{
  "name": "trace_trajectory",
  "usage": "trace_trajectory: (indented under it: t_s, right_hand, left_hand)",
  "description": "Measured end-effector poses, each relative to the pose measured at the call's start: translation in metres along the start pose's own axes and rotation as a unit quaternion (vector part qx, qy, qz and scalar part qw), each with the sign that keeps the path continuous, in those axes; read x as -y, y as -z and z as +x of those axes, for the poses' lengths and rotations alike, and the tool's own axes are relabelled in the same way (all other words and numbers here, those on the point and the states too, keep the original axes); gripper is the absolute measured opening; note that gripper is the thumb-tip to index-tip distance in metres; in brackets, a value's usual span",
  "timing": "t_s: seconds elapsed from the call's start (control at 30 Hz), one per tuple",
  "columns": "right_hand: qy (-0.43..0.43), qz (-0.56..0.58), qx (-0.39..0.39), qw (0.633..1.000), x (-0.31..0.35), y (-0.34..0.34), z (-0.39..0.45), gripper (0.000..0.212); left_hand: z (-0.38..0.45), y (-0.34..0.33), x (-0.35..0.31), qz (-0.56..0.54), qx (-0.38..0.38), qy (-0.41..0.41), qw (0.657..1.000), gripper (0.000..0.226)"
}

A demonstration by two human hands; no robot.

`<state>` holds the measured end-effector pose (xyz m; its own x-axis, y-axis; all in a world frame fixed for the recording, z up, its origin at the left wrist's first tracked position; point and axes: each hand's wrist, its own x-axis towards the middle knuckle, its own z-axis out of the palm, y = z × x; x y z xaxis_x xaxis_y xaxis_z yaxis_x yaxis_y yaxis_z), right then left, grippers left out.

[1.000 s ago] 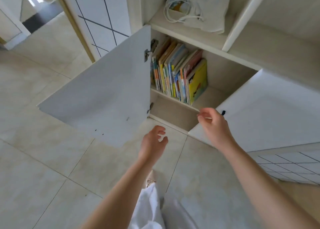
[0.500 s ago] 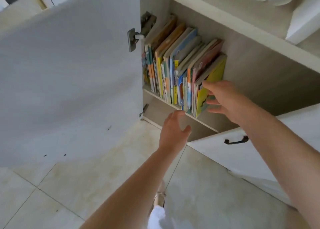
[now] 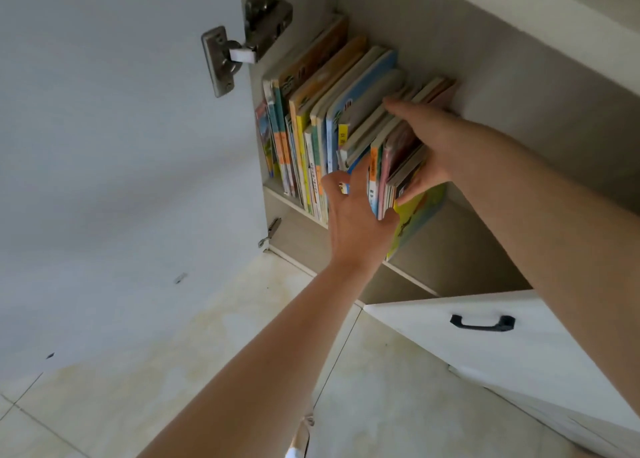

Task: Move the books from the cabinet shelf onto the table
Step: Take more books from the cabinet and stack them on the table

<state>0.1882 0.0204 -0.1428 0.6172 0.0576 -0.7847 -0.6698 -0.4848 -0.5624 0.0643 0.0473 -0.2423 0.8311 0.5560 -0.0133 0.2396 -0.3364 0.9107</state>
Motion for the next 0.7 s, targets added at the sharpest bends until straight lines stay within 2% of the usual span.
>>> trace_trajectory:
  t_s: [0.1, 0.23, 0.37, 0.53, 0.7]
  right_hand:
    - [-0.014, -0.039, 0.0, 0.999, -0.003, 0.001, -0.001, 0.066]
    - [-0.014, -0.054, 0.006, 0.998, -0.01, 0.017, 0.002, 0.056]
    - [0.011, -0.047, 0.013, 0.999, -0.017, 0.026, -0.004, 0.024]
    - [0.038, -0.011, -0.001, 0.999, -0.03, 0.04, -0.006, 0.021]
    - [0.041, -0.033, 0.006, 0.999, -0.038, 0.06, -0.01, 0.012]
  left_hand:
    - [-0.001, -0.005, 0.003, -0.015, -0.006, -0.001, 1.0, 0.083]
    - [-0.008, -0.011, 0.004, -0.012, -0.029, -0.036, 0.999, 0.083]
    - [-0.019, -0.024, 0.006, -0.02, -0.033, -0.052, 0.998, 0.084]
    - [-0.037, -0.038, 0.0, -0.059, 0.038, -0.038, 0.997, 0.093]
    - [-0.038, -0.053, 0.015, -0.034, 0.087, -0.014, 0.996, 0.084]
